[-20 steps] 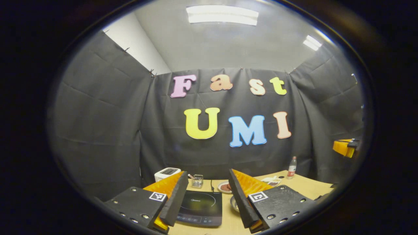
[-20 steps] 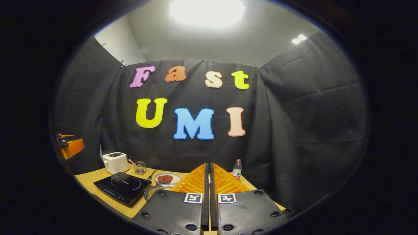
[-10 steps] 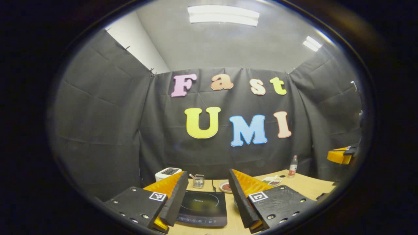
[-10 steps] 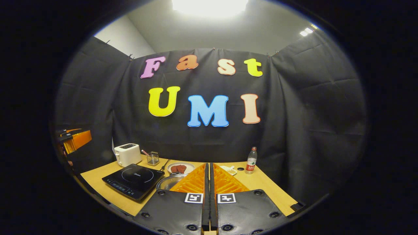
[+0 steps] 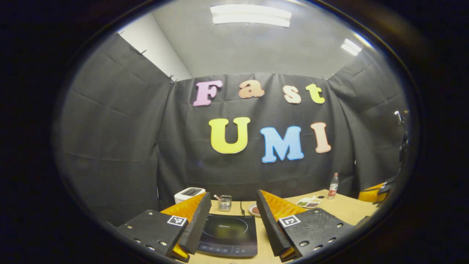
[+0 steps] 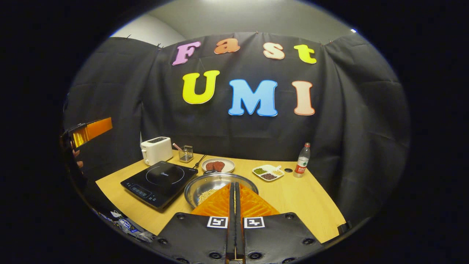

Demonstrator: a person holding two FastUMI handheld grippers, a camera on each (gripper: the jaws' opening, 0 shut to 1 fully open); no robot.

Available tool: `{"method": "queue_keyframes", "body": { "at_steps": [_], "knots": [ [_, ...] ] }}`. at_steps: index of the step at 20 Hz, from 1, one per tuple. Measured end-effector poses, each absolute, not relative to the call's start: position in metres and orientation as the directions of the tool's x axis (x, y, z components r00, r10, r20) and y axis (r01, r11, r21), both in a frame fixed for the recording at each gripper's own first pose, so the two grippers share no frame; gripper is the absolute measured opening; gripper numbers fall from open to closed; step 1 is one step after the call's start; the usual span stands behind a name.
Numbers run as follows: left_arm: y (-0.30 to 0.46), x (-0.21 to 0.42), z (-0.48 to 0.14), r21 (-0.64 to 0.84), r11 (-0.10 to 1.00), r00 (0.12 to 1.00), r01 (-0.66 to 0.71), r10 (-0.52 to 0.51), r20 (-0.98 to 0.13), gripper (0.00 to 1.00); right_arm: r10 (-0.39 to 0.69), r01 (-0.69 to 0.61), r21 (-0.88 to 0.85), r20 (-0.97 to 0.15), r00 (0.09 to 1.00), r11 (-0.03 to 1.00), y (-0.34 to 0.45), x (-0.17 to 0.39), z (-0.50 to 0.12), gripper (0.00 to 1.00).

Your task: First push the handle of the pot to place it horizontally, then grasp the pot with both hands and set it on the induction cooktop.

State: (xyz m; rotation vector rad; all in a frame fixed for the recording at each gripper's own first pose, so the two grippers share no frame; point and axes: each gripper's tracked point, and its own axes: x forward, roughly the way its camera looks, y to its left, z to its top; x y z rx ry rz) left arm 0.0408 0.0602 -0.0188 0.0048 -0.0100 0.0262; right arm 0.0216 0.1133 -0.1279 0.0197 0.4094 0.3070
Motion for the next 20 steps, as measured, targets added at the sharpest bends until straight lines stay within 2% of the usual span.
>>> {"method": "queue_keyframes", "body": {
  "at_steps": [3,4,5,8,9,10,13,14,20],
  "knots": [
    [0.059,0.053,-0.018,0.021,0.998,0.998,-0.065,0.065,0.007,0.72,0.368,-0.361,0.103,-0.439,0.82,0.927,0.123,0.029,-0.155,0.02],
    [0.058,0.058,-0.017,0.025,0.997,0.997,-0.074,0.074,0.007,0.76,0.386,-0.381,0.108,-0.458,0.801,0.918,0.126,0.031,-0.165,0.02],
    [0.059,0.061,-0.02,0.029,0.996,0.996,-0.088,0.088,0.001,0.72,0.405,-0.402,0.115,-0.48,0.778,0.908,0.13,0.033,-0.176,0.02],
    [0.058,0.07,-0.023,0.032,0.993,0.994,-0.112,0.112,-0.011,0.72,0.445,-0.448,0.136,-0.542,0.713,0.883,0.136,0.035,-0.207,0.02],
    [0.057,0.071,-0.024,0.04,0.992,0.993,-0.12,0.121,-0.012,0.76,0.455,-0.46,0.144,-0.56,0.692,0.876,0.139,0.035,-0.216,0.02],
    [0.058,0.072,-0.025,0.048,0.991,0.992,-0.128,0.129,-0.015,0.72,0.463,-0.471,0.15,-0.581,0.669,0.869,0.141,0.037,-0.224,0.02],
    [0.061,0.073,-0.026,0.058,0.986,0.987,-0.157,0.158,-0.018,0.72,0.487,-0.502,0.169,-0.623,0.612,0.848,0.146,0.033,-0.246,0.02],
    [0.062,0.072,-0.027,0.06,0.984,0.986,-0.166,0.168,-0.021,0.76,0.493,-0.51,0.176,-0.635,0.594,0.842,0.148,0.033,-0.253,0.02],
    [0.072,0.065,-0.032,0.079,0.973,0.975,-0.218,0.221,-0.035,0.72,0.529,-0.546,0.23,-0.694,0.488,0.806,0.16,0.027,-0.285,0.02]
  ]
}}
